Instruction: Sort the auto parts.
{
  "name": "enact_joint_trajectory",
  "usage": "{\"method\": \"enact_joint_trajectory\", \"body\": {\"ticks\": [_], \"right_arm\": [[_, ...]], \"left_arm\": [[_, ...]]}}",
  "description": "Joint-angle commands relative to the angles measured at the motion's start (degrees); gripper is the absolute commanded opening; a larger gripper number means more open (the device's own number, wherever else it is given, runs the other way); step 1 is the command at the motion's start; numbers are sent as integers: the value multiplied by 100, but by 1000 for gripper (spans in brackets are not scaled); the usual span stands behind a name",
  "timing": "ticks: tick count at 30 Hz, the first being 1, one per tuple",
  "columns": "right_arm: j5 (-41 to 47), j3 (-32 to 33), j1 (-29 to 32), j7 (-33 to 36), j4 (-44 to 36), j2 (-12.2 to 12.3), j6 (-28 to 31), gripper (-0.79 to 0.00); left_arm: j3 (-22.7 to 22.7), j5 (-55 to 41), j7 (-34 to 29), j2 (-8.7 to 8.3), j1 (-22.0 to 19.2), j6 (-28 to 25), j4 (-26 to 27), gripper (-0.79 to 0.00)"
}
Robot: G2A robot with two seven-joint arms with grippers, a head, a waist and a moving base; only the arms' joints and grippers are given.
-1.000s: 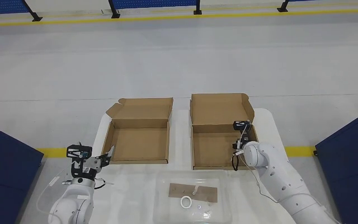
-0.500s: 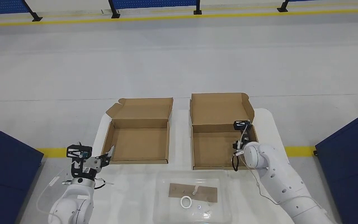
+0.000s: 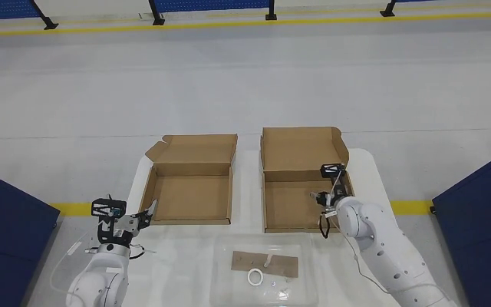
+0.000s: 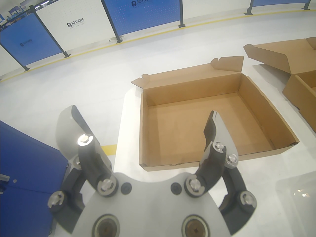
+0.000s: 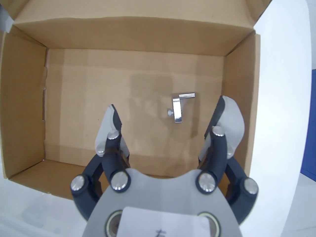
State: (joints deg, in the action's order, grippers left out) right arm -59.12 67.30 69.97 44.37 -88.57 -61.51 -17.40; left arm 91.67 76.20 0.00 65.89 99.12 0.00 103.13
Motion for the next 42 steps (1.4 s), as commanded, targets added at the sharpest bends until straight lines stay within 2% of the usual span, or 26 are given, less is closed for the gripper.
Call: {"method": "enact_joint_trajectory", "body": {"ticks": [1,8,10,16,26,30,35,42], "right_arm": [[16,9,6,-13,-7,0,-7,0],[12,-4,20,-47,-41,-1,40,0],[-112,20,142,-179,-287,19,305,0],[-438,316,600,94,-1211,131,1061,0],[-440,339,627,103,-1255,136,1088,0],[-440,224,613,252,-1543,158,1915,0],[-139,231,502,1005,-1789,220,3205,0],[-36,235,482,1069,-1783,224,3335,0]], "left_arm": [[0,0,0,0,0,0,0,0],[0,0,0,0,0,0,0,0],[0,0,0,0,0,0,0,0],[0,0,0,0,0,0,0,0],[0,0,0,0,0,0,0,0],[0,0,0,0,0,0,0,0],[0,0,0,0,0,0,0,0],[0,0,0,0,0,0,0,0]]}}
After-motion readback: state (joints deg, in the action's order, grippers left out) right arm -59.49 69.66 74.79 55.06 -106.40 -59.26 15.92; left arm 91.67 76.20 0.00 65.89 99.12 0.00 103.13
